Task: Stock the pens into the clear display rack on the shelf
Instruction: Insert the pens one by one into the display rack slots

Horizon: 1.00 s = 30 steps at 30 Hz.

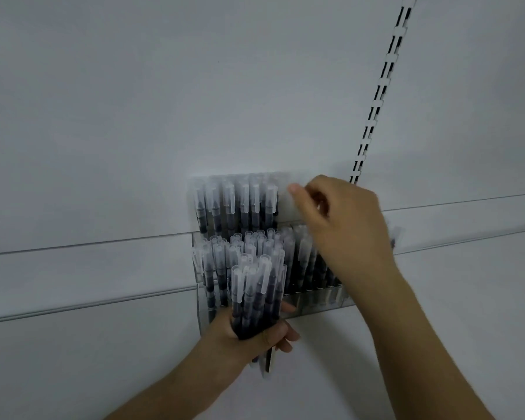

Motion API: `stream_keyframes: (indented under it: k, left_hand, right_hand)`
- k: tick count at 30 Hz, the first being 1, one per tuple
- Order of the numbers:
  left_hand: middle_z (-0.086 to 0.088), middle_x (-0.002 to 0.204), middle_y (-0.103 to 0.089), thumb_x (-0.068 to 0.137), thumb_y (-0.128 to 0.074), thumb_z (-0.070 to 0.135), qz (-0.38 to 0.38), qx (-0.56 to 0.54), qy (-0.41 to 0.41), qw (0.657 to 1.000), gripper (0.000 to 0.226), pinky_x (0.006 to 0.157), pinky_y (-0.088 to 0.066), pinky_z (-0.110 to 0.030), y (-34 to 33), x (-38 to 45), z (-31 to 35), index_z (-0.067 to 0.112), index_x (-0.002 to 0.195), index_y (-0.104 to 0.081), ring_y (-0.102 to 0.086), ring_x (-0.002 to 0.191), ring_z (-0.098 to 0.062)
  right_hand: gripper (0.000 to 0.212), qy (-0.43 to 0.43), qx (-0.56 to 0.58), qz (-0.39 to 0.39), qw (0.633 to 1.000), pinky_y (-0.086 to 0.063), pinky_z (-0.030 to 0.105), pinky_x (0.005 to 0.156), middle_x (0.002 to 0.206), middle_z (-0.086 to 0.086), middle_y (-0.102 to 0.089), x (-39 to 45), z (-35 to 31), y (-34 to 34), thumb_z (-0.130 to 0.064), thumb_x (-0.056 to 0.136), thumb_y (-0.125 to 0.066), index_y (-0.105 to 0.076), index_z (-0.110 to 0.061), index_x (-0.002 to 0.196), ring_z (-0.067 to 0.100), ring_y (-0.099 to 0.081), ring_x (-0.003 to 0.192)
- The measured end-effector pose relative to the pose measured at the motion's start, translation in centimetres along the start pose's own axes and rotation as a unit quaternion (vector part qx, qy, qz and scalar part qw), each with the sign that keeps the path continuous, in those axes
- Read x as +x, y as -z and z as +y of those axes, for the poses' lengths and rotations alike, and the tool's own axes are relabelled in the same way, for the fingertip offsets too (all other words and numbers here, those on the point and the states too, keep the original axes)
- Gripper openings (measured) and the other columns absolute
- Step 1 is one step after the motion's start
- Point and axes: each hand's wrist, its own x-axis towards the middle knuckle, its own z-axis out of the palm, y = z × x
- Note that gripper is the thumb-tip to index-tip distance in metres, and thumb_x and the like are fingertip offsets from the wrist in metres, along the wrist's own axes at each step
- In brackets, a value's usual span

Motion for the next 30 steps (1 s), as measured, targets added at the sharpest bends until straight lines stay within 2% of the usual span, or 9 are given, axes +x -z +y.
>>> stream_keyframes:
  k: [2, 4, 5, 8, 12, 16, 22, 26, 30]
  left_hand:
    - [-0.009, 0.092, -0.075, 0.084, -0.068, 0.024, -0.003, 0.009, 0.002, 1.0, 0.016, 0.064, -0.05, -0.026, 0.0, 0.0, 0.1, 0.03, 0.097, -0.072, -0.069, 0.082, -0.019]
    - [-0.009, 0.089, -0.075, 0.084, -0.068, 0.023, -0.002, 0.015, -0.002, 1.0, 0.015, 0.06, -0.048, -0.021, 0.0, 0.0, 0.1, 0.027, 0.098, -0.072, -0.068, 0.079, -0.018]
    - [-0.009, 0.089, -0.074, 0.085, -0.07, 0.023, -0.002, 0.016, -0.004, 1.0, 0.013, 0.06, -0.048, -0.022, -0.1, -0.1, 0.1, 0.026, 0.097, -0.072, -0.068, 0.079, -0.018]
    - [-0.008, 0.087, -0.074, 0.081, -0.071, 0.028, -0.006, 0.028, -0.012, 1.0, 0.013, 0.067, -0.048, -0.035, 0.0, 0.0, -0.1, 0.024, 0.093, -0.073, -0.068, 0.077, -0.019]
    - [-0.009, 0.087, -0.075, 0.078, -0.07, 0.028, 0.004, 0.025, -0.004, 1.0, 0.015, 0.067, -0.046, -0.04, 0.0, 0.2, -0.2, 0.026, 0.092, -0.074, -0.068, 0.077, -0.018]
    - [-0.01, 0.087, -0.074, 0.078, -0.069, 0.026, 0.002, 0.021, -0.009, 1.0, 0.014, 0.072, -0.049, -0.044, 0.0, 0.1, -0.1, 0.028, 0.09, -0.074, -0.069, 0.077, -0.019]
    - [-0.009, 0.086, -0.075, 0.08, -0.066, 0.028, 0.008, 0.034, -0.016, 0.999, 0.013, 0.059, -0.048, -0.032, 0.0, 0.0, -0.1, 0.028, 0.091, -0.074, -0.069, 0.077, -0.019]
    - [-0.011, 0.088, -0.075, 0.083, -0.07, 0.032, 0.008, 0.035, -0.009, 0.999, 0.014, 0.059, -0.047, -0.033, 0.0, 0.1, -0.3, 0.02, 0.088, -0.075, -0.066, 0.076, -0.021]
    - [-0.014, 0.087, -0.074, 0.083, -0.064, 0.02, 0.018, 0.002, -0.008, 1.0, 0.014, 0.071, -0.045, -0.045, -0.1, 0.1, -0.3, 0.02, 0.094, -0.073, -0.067, 0.076, -0.021]
  right_hand:
    - [0.044, 0.007, 0.071, 0.065, 0.995, -0.045, 0.033, 0.058, 0.06, -0.004, -0.058, -2.0, 0.3, 1.2, -0.044, 0.1, -0.048, -0.06, -0.015, 0.07, 0.013, -0.054, 0.057]
    - [0.048, 0.024, 0.105, 0.06, 0.992, -0.039, 0.021, 0.051, 0.051, -0.005, -0.051, -4.2, 0.5, 1.3, -0.046, 0.099, -0.048, -0.057, -0.017, 0.063, 0.013, -0.05, 0.051]
    - [0.047, 0.039, 0.109, 0.034, 0.993, -0.036, 0.014, 0.049, 0.05, -0.009, -0.048, -5.2, 0.5, 0.8, -0.05, 0.097, -0.047, -0.056, -0.02, 0.062, 0.011, -0.05, 0.052]
    - [0.043, 0.075, 0.113, -0.041, 0.99, -0.037, 0.009, 0.053, 0.061, -0.019, -0.049, -7.0, 1.0, -1.3, -0.064, 0.092, -0.042, -0.058, -0.027, 0.079, 0.001, -0.051, 0.058]
    - [0.032, 0.085, 0.149, -0.084, 0.982, -0.041, 0.01, 0.059, 0.073, -0.019, -0.056, -7.1, 2.1, -2.3, -0.061, 0.085, -0.058, -0.057, -0.029, 0.092, 0.003, -0.055, 0.066]
    - [0.031, 0.049, 0.209, -0.135, 0.967, -0.045, 0.012, 0.061, 0.085, -0.019, -0.06, -7.3, 2.4, -2.3, -0.056, 0.079, -0.068, -0.054, -0.037, 0.098, 0.009, -0.062, 0.07]
    - [0.026, -0.034, 0.329, -0.171, 0.928, -0.054, 0.022, 0.064, 0.077, -0.007, -0.071, -7.1, 2.5, -2.0, -0.023, 0.081, -0.078, -0.063, -0.028, 0.101, 0.011, -0.066, 0.057]
    - [0.025, -0.079, 0.418, -0.072, 0.902, -0.052, 0.024, 0.055, 0.075, 0.005, -0.072, -6.8, 2.6, -1.5, -0.027, 0.074, -0.074, -0.067, -0.02, 0.097, 0.021, -0.061, 0.05]
    - [0.028, -0.117, 0.505, 0.089, 0.851, -0.048, 0.018, 0.053, 0.079, 0.013, -0.07, -6.3, 3.0, -0.4, -0.02, 0.081, -0.064, -0.062, -0.008, 0.107, 0.015, -0.06, 0.055]
